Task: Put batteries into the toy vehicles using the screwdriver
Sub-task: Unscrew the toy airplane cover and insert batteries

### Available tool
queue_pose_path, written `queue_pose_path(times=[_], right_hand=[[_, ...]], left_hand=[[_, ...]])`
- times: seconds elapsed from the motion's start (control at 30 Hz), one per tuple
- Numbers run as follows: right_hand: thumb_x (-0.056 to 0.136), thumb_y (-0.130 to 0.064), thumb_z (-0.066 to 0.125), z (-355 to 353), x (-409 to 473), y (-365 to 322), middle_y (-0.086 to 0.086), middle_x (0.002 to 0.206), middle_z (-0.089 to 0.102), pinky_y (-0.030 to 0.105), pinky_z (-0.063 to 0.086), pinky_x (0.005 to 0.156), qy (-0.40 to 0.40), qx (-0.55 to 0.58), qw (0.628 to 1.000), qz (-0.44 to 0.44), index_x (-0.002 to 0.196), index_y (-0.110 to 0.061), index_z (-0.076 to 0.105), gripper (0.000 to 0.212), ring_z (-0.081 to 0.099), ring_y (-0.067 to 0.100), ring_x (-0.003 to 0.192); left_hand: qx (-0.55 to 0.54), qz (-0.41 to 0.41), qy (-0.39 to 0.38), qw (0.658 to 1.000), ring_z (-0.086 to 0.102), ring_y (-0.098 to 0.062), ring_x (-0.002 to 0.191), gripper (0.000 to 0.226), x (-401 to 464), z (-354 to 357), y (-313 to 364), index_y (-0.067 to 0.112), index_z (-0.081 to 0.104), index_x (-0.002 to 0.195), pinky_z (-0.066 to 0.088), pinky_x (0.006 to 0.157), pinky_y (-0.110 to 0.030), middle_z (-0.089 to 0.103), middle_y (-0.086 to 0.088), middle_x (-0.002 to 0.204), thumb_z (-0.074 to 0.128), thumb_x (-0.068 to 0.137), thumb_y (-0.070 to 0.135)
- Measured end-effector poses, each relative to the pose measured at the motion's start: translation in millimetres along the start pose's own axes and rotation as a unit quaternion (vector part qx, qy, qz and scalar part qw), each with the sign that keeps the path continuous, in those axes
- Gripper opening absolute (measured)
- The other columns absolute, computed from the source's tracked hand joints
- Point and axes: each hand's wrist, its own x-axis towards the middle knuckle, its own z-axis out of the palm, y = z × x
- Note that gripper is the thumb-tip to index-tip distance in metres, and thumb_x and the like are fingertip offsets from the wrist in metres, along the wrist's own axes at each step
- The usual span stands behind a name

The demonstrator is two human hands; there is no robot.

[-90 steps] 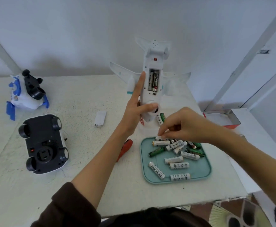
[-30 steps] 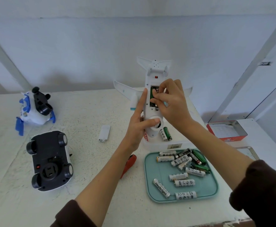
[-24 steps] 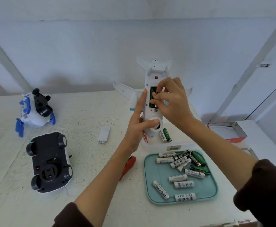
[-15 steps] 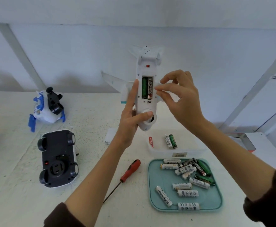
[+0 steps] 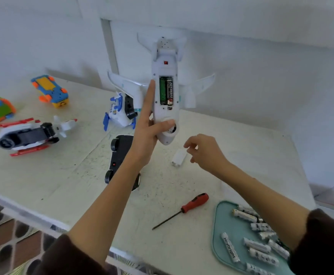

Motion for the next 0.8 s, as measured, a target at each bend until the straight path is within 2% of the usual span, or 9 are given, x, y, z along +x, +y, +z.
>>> queue_pose_path(times=[0.1,0.17,0.23,0.33,0.43,0.5,0.67,0.73,0.8], right_hand=[[0.091,-0.012,0.056,21,12,-3,0.018,0.102,0.062,0.028,0.054,0.066,-0.047,0.004,0.996,0.078,0.1,0.003,0.063,0.018,0.066,0.031,0.08],[0.091,-0.017,0.057,33,18,-3,0.019,0.104,0.061,0.033,0.05,0.075,-0.045,-0.05,0.995,0.077,0.098,0.002,0.063,0.021,0.061,0.03,0.088],[0.09,-0.021,0.059,40,22,-3,0.016,0.107,0.057,0.029,0.043,0.072,-0.036,-0.089,0.993,0.073,0.098,0.0,0.063,0.023,0.056,0.027,0.089],[0.085,-0.022,0.064,47,27,-6,0.013,0.107,0.048,0.024,0.04,0.067,-0.034,-0.091,0.992,0.081,0.097,0.001,0.061,0.025,0.048,0.02,0.075],[0.08,-0.013,0.07,49,30,-7,0.009,0.104,0.037,0.003,0.036,0.054,-0.04,-0.034,0.996,0.067,0.097,0.0,0.061,0.023,0.039,0.012,0.065],[0.077,-0.01,0.072,50,32,-5,0.011,0.107,0.039,-0.002,0.033,0.052,-0.041,-0.005,0.997,0.058,0.097,-0.002,0.062,0.024,0.038,0.014,0.072],[0.074,-0.014,0.075,48,31,4,0.014,0.107,0.051,0.016,0.03,0.062,-0.028,-0.009,0.998,0.055,0.102,-0.007,0.064,0.031,0.048,0.022,0.09],[0.074,-0.011,0.075,43,24,6,0.013,0.102,0.056,0.013,0.033,0.064,-0.017,0.002,0.999,0.039,0.101,-0.006,0.066,0.029,0.052,0.021,0.086],[0.074,-0.008,0.074,34,14,6,0.01,0.09,0.06,0.004,0.036,0.055,-0.016,0.018,0.999,0.023,0.096,-0.005,0.068,0.022,0.051,0.015,0.076]], left_hand=[[0.0,0.008,0.019,1.0,0.054,-0.011,0.124,0.092,-9,-13,2,0.025,0.015,0.152,0.05,0.09,-0.027,0.039,0.008,0.148,0.057,0.077,-0.007],[-0.012,0.005,0.026,1.0,0.05,-0.016,0.129,0.092,-15,-20,1,0.024,0.016,0.153,0.049,0.093,-0.03,0.036,0.004,0.153,0.057,0.077,-0.008],[-0.016,-0.003,0.031,0.999,0.049,-0.02,0.131,0.095,-21,-24,-1,0.025,0.016,0.153,0.048,0.095,-0.032,0.037,0.003,0.153,0.063,0.076,-0.004],[-0.011,-0.011,0.039,0.999,0.051,-0.02,0.129,0.095,-28,-27,-4,0.026,0.017,0.153,0.049,0.093,-0.033,0.04,0.004,0.151,0.066,0.073,0.008],[-0.014,-0.017,0.041,0.999,0.052,-0.022,0.128,0.097,-32,-27,-5,0.024,0.016,0.154,0.049,0.093,-0.032,0.037,0.0,0.153,0.066,0.073,0.008],[-0.013,-0.018,0.038,0.999,0.052,-0.021,0.128,0.097,-32,-28,-5,0.024,0.016,0.154,0.049,0.093,-0.032,0.037,-0.002,0.153,0.066,0.073,0.007],[-0.002,-0.023,0.043,0.999,0.052,-0.02,0.128,0.095,-30,-27,-8,0.026,0.017,0.153,0.049,0.094,-0.032,0.041,0.003,0.15,0.066,0.074,0.009],[0.004,-0.029,0.046,0.999,0.054,-0.016,0.125,0.094,-29,-23,-12,0.03,0.018,0.151,0.049,0.093,-0.03,0.047,0.013,0.144,0.067,0.074,0.005],[0.006,-0.036,0.043,0.998,0.056,-0.011,0.122,0.093,-27,-16,-16,0.033,0.02,0.149,0.05,0.091,-0.028,0.051,0.021,0.137,0.066,0.074,0.002]])
